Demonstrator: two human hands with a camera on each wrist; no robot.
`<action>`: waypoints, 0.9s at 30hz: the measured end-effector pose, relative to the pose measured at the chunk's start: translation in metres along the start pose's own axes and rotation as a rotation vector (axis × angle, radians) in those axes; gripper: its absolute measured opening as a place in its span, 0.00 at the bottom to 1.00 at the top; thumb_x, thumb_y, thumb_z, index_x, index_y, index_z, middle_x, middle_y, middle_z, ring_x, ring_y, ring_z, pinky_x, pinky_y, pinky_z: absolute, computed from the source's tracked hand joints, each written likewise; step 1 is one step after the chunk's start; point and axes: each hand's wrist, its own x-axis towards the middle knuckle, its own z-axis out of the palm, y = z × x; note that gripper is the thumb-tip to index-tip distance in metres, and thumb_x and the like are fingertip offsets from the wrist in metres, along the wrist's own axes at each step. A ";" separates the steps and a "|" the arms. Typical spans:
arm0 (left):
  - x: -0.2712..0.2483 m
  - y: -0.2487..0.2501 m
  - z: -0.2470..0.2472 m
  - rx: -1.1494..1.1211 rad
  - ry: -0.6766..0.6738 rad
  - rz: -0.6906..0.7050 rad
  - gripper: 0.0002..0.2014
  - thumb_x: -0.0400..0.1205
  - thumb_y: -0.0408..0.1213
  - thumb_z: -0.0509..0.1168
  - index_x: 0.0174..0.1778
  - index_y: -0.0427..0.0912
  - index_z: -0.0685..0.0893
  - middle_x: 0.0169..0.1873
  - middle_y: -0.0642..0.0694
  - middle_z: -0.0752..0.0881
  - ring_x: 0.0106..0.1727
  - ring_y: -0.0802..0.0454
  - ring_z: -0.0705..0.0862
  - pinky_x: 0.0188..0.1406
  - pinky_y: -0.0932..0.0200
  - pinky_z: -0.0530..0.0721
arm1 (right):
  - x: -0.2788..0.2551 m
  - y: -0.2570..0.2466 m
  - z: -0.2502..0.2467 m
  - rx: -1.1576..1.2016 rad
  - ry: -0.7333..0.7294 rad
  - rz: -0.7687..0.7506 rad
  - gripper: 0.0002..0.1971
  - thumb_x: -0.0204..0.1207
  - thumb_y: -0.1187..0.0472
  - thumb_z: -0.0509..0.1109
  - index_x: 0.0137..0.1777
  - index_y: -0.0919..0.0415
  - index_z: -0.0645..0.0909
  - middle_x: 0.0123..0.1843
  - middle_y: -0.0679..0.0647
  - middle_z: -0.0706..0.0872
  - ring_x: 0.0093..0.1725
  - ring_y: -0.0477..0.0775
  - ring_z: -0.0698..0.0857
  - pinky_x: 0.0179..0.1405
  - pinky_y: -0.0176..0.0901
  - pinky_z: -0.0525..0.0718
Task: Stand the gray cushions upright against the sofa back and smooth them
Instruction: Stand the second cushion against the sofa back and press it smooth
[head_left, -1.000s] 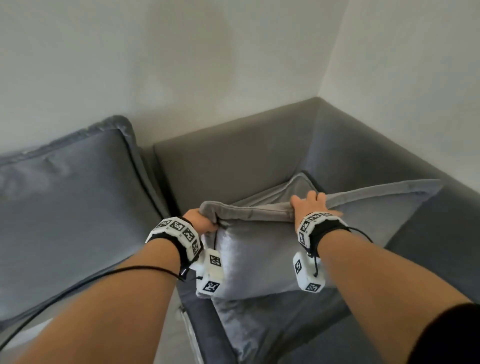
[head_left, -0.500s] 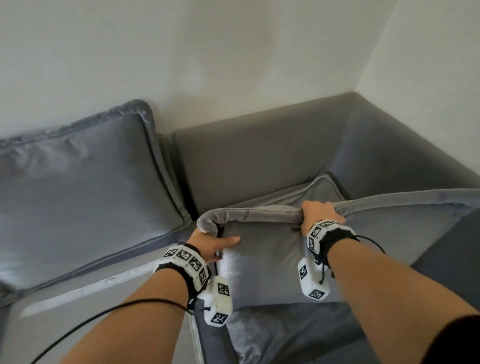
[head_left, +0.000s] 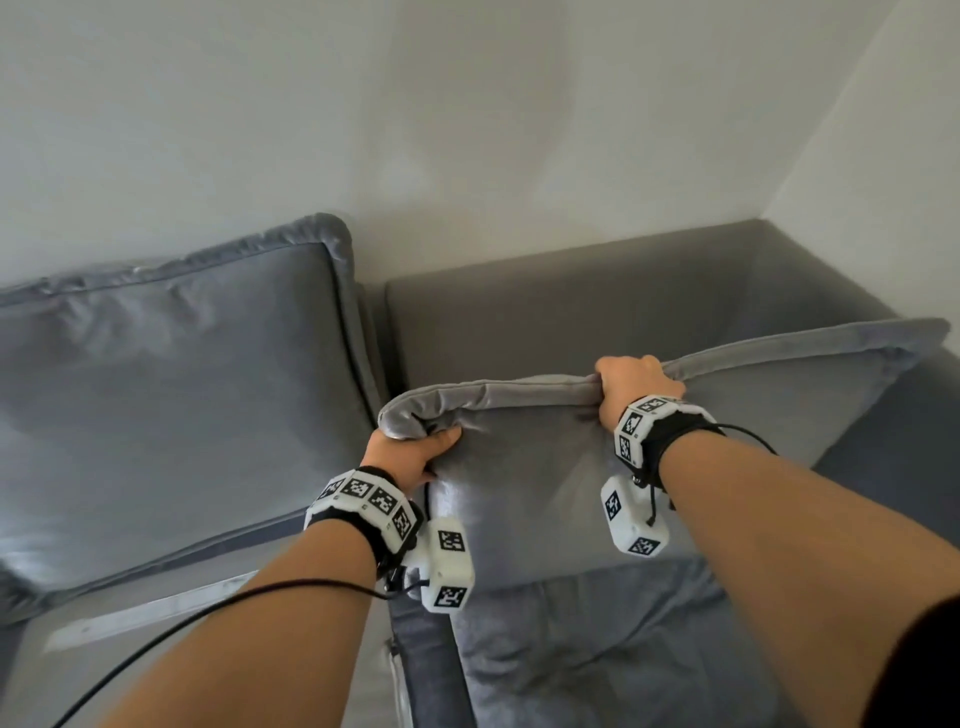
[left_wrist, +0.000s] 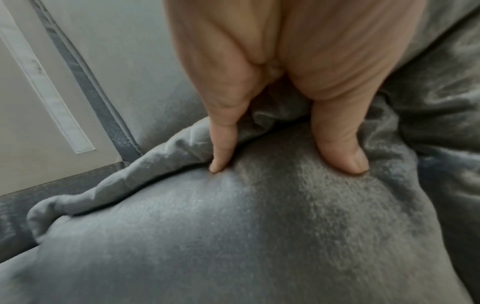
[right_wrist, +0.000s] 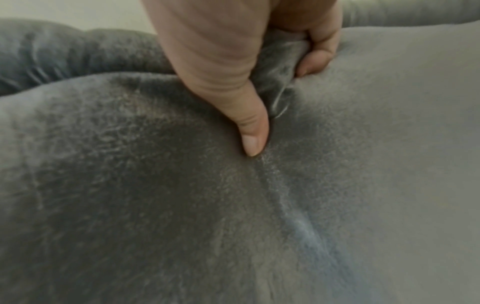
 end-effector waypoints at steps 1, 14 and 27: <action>0.008 0.003 -0.001 -0.008 0.009 0.024 0.22 0.71 0.32 0.78 0.60 0.30 0.83 0.52 0.32 0.88 0.58 0.35 0.86 0.57 0.34 0.86 | 0.007 -0.005 -0.003 -0.001 0.018 -0.008 0.10 0.75 0.67 0.62 0.45 0.50 0.71 0.58 0.55 0.82 0.70 0.61 0.71 0.58 0.64 0.75; 0.113 0.029 -0.010 -0.104 0.103 0.140 0.11 0.73 0.35 0.76 0.49 0.41 0.84 0.43 0.47 0.88 0.44 0.53 0.86 0.49 0.56 0.84 | 0.103 -0.063 -0.015 -0.002 0.176 -0.152 0.12 0.75 0.69 0.63 0.56 0.56 0.76 0.62 0.58 0.81 0.70 0.64 0.70 0.57 0.64 0.74; 0.173 0.053 0.033 0.080 0.486 0.138 0.41 0.75 0.54 0.71 0.77 0.36 0.65 0.72 0.36 0.76 0.74 0.38 0.75 0.77 0.47 0.70 | 0.158 -0.075 0.055 0.342 0.292 -0.176 0.51 0.74 0.63 0.73 0.85 0.51 0.40 0.86 0.53 0.35 0.84 0.66 0.36 0.81 0.57 0.59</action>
